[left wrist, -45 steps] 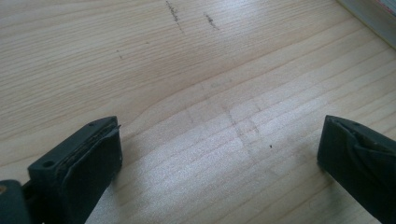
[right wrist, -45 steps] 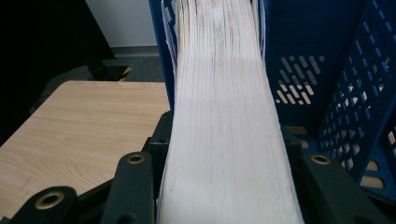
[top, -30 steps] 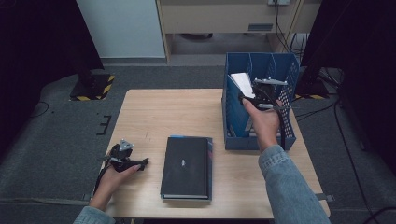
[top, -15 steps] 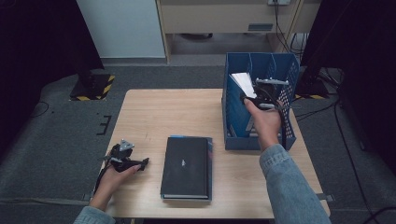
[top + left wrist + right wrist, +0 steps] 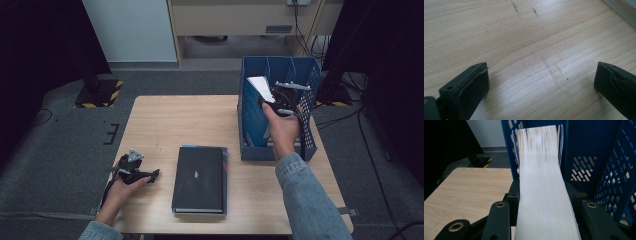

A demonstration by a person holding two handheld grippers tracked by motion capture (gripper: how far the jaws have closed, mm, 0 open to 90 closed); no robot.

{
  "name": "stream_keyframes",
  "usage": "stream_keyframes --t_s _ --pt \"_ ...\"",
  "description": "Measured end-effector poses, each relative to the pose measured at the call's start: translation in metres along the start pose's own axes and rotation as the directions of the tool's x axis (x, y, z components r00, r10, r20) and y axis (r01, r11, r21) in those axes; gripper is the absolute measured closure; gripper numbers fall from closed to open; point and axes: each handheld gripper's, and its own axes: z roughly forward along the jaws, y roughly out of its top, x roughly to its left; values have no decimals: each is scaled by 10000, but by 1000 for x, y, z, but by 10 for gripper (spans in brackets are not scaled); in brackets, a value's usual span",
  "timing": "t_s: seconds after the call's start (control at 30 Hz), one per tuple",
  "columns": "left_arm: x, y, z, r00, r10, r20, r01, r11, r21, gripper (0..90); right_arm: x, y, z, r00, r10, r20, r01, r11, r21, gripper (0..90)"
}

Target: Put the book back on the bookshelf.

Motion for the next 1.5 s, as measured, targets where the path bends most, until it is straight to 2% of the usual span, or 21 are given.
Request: stream_keyframes --t_s 0.17,0.33,0.6,0.8,1.03,1.5 --pt "0 0 0 10000 11 5 -11 10000 -6 0 2 8 1 9998 121 175 -118 9997 -208 599" --pt "0 0 0 10000 4 6 -4 10000 -3 0 3 17 6 9997 -119 235 127 9993 -360 598" --pt "0 0 0 10000 2 24 -2 10000 -40 0 5 20 26 9989 -72 461 95 9987 -504 598" --pt "0 0 0 10000 31 57 -31 10000 -35 0 8 22 39 9973 58 731 3 9966 -830 597" --pt "-1 0 0 10000 38 92 -37 10000 -77 0 9 23 51 9955 208 920 -130 9964 -841 597" --pt "-2 0 0 10000 26 93 -25 10000 -67 0 9 22 54 9930 318 1134 -209 9952 -957 596"
